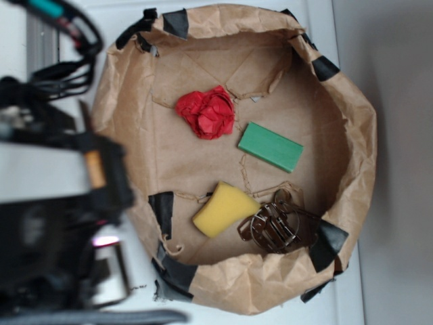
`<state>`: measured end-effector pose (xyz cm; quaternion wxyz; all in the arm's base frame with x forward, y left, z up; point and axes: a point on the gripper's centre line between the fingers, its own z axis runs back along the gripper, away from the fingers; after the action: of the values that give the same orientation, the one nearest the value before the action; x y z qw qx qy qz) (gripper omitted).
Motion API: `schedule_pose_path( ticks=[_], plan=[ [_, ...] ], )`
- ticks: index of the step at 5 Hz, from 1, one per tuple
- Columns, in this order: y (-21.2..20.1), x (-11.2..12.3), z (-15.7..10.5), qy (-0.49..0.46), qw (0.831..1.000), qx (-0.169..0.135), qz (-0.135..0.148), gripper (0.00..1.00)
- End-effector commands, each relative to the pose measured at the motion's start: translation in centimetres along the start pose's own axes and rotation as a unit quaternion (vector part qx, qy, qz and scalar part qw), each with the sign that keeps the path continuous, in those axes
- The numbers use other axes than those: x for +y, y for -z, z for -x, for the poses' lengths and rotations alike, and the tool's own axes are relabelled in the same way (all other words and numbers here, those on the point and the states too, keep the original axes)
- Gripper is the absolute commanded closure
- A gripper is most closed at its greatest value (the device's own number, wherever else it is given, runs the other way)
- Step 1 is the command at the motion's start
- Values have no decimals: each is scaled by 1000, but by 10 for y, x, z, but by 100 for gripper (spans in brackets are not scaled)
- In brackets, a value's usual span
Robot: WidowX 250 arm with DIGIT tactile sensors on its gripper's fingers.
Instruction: Grab the silver keys.
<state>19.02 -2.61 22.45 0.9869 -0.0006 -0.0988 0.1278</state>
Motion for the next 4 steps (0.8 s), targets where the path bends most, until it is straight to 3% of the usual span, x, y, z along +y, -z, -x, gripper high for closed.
schedule_pose_path(
  ticks=[1,2,4],
  plan=[
    [43,0,-49,-9,998,-55,37,0],
    [73,6,-65,22,997,-51,52,0],
    [86,7,-74,69,995,-35,66,0]
  ],
)
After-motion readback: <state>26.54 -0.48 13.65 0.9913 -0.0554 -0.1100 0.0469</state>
